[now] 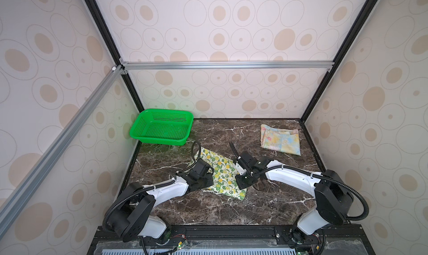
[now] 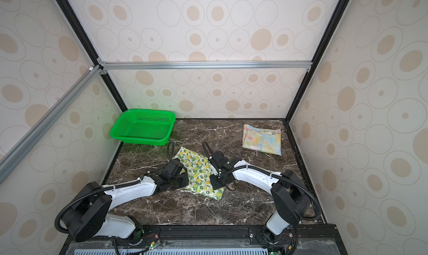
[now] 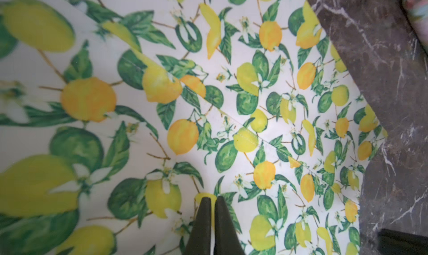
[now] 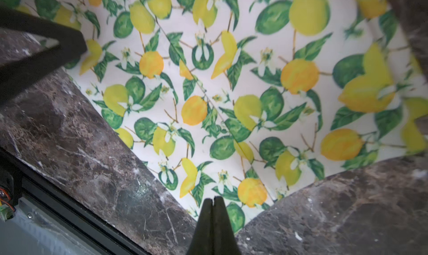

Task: Fold and stack skirts
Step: Rotate the skirt at the center of the table.

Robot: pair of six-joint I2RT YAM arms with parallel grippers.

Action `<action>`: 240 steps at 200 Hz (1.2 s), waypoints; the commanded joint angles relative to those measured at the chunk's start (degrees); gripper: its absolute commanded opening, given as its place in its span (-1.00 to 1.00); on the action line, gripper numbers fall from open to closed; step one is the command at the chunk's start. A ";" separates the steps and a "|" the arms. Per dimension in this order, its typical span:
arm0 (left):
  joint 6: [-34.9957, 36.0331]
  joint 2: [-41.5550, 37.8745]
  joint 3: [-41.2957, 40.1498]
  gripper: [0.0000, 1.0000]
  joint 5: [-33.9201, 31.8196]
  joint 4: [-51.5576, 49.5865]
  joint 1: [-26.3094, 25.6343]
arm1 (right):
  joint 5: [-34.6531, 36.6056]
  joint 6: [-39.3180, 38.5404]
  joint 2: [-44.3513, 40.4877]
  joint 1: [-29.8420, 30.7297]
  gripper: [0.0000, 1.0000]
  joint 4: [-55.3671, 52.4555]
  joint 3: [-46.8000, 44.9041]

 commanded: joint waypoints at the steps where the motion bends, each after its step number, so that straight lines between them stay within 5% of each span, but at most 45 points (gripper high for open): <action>1: 2.17 -1.96 3.36 -0.81 -5.63 -7.11 0.46 | -2.23 4.30 -0.38 0.81 -1.00 2.81 -2.66; 108: 12.23 -0.04 0.79 -0.83 -3.63 -7.64 15.92 | -2.61 8.55 2.45 1.09 -1.00 7.66 -8.57; 186: 5.87 -6.50 -10.63 -0.86 1.05 -5.78 15.55 | -0.55 7.28 2.17 1.07 -1.00 3.35 -7.74; 240: 0.30 -15.48 -13.47 -0.86 1.13 -11.95 9.38 | 1.57 5.00 2.28 0.27 -1.00 -0.29 -6.22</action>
